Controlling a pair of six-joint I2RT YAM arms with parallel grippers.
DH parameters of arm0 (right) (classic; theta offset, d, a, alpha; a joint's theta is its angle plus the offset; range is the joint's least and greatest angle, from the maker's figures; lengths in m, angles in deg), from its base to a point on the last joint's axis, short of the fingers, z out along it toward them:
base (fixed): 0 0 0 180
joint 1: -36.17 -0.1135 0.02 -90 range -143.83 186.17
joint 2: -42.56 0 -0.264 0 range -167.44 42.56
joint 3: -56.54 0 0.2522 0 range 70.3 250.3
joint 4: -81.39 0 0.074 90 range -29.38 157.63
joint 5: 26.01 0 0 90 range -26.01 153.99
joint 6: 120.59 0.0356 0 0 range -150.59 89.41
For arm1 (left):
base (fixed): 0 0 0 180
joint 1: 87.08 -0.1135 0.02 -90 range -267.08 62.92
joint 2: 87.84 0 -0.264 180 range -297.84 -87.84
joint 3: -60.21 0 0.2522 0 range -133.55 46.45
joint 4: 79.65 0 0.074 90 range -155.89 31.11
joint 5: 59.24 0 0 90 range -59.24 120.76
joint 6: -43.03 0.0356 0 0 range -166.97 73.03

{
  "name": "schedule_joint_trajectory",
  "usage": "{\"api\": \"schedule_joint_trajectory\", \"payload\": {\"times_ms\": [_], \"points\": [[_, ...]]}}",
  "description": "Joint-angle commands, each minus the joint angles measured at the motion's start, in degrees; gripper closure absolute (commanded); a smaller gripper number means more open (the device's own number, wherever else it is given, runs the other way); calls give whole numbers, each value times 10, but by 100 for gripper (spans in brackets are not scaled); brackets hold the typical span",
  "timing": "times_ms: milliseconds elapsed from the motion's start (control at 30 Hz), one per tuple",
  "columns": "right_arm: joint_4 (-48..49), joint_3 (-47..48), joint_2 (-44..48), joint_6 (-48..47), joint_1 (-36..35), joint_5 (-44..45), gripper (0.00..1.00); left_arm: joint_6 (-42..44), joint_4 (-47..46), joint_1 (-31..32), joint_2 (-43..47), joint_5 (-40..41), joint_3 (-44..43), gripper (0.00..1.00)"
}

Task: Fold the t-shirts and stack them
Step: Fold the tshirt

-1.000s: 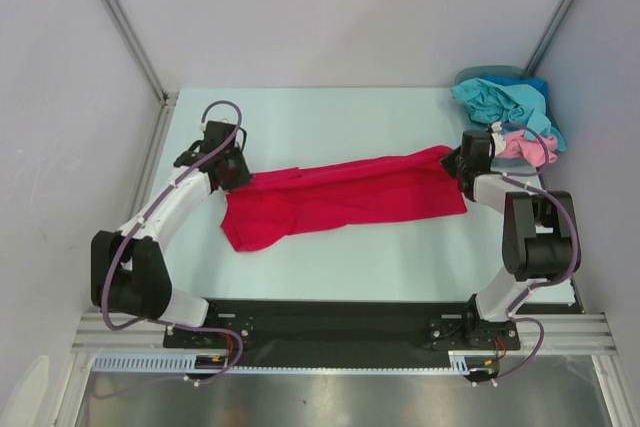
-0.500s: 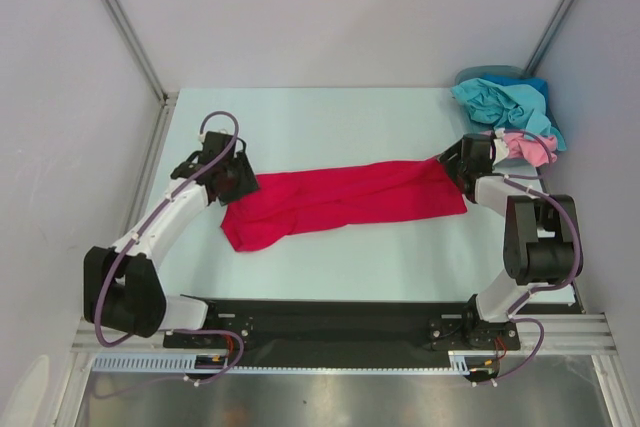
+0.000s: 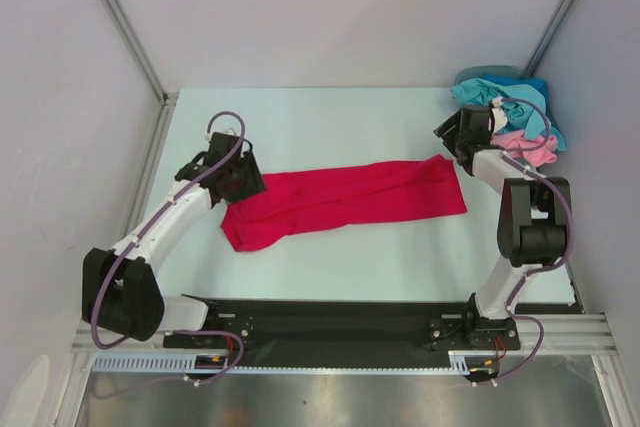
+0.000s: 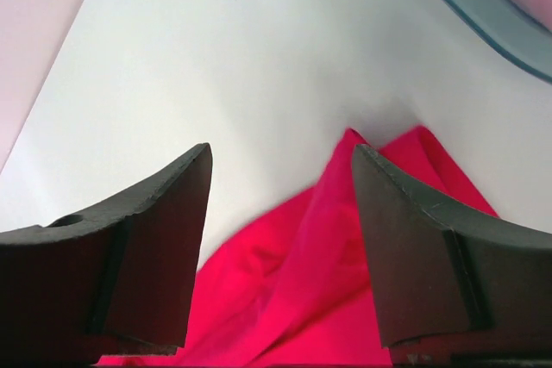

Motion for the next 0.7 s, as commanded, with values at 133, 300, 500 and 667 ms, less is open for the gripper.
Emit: {"api": "schedule_joint_trajectory", "payload": {"times_ms": [133, 300, 500, 667], "points": [[-59, 68, -70, -23, -3, 0, 30, -31, -53, 47, -2, -33, 18, 40], [-95, 78, -94, -11, -4, -4, 30, -51, -81, 111, -27, -24, 32, 40], [-81, 55, -87, -15, 3, -14, 31, -54, -93, 142, -49, -12, 30, 41], [-75, 53, -84, -13, 4, -19, 44, -52, -92, 148, -44, -3, 28, 42]]}}
